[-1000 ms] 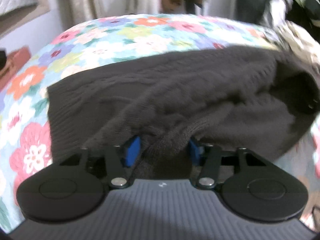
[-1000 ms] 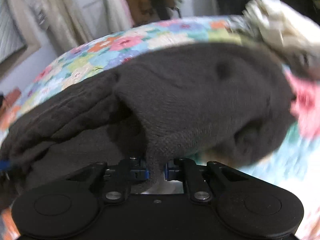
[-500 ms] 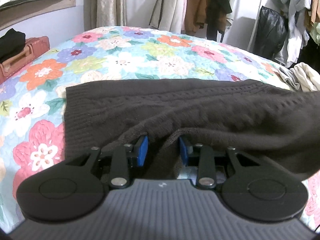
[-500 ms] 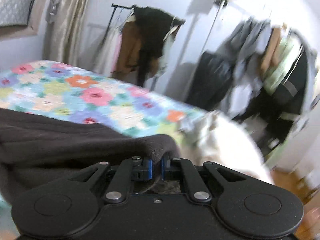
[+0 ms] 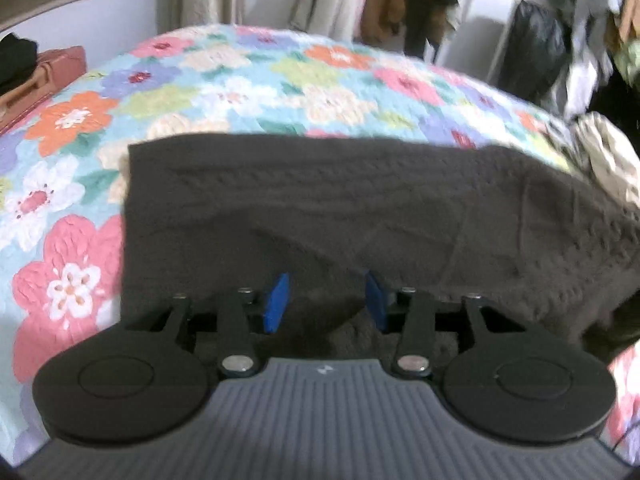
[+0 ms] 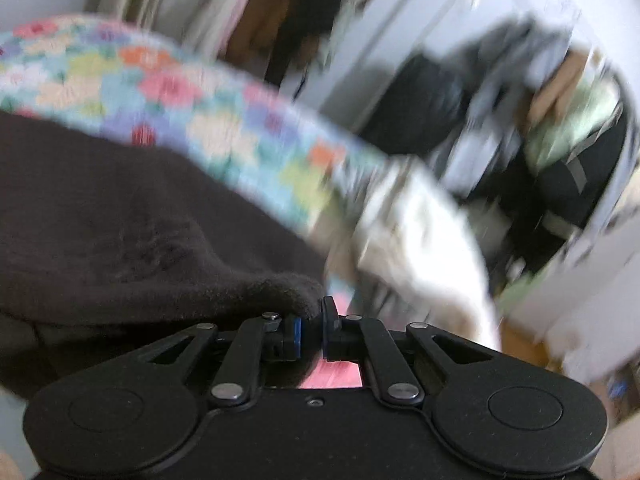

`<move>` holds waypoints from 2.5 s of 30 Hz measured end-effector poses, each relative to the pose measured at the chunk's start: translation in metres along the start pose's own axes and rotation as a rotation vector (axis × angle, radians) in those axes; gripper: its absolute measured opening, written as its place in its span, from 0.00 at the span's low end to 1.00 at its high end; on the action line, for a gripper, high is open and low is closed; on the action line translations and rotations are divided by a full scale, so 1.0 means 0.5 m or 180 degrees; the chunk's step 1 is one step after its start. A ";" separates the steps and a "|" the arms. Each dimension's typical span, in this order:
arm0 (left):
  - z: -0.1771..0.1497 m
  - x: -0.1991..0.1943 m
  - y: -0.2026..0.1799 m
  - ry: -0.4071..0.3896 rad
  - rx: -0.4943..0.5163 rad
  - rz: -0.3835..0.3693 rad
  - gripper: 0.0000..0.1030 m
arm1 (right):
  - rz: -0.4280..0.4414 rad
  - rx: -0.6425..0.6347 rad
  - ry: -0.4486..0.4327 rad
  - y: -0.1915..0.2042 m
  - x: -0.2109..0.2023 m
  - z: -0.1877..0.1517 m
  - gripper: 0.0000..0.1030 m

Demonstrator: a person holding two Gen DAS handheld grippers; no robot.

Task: Fold clothes

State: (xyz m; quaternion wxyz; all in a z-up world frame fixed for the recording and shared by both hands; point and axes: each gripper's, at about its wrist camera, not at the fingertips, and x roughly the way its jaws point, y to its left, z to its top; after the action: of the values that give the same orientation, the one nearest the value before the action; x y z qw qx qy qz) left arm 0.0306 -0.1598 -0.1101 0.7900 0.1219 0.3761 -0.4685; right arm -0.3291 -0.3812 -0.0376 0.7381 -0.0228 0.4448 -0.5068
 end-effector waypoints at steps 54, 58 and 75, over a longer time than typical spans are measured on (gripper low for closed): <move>-0.050 0.085 -0.126 0.0091 0.0575 0.0316 0.45 | 0.1810 -0.0272 -0.0292 0.326 0.044 -0.085 0.24; -0.043 0.080 -0.109 0.0117 0.0475 0.0243 0.45 | 0.2085 0.0286 -0.0098 0.261 0.007 -0.090 0.14; -0.029 0.033 -0.031 0.0307 -0.0071 0.0278 0.45 | 0.3145 0.1215 0.0690 0.132 -0.092 -0.168 0.13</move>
State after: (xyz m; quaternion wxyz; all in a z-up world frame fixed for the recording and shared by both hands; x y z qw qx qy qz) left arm 0.0152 -0.1707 -0.1294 0.7919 0.1519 0.4133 -0.4230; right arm -0.3424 -0.2788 -0.0912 0.8294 0.3760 0.3762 -0.1706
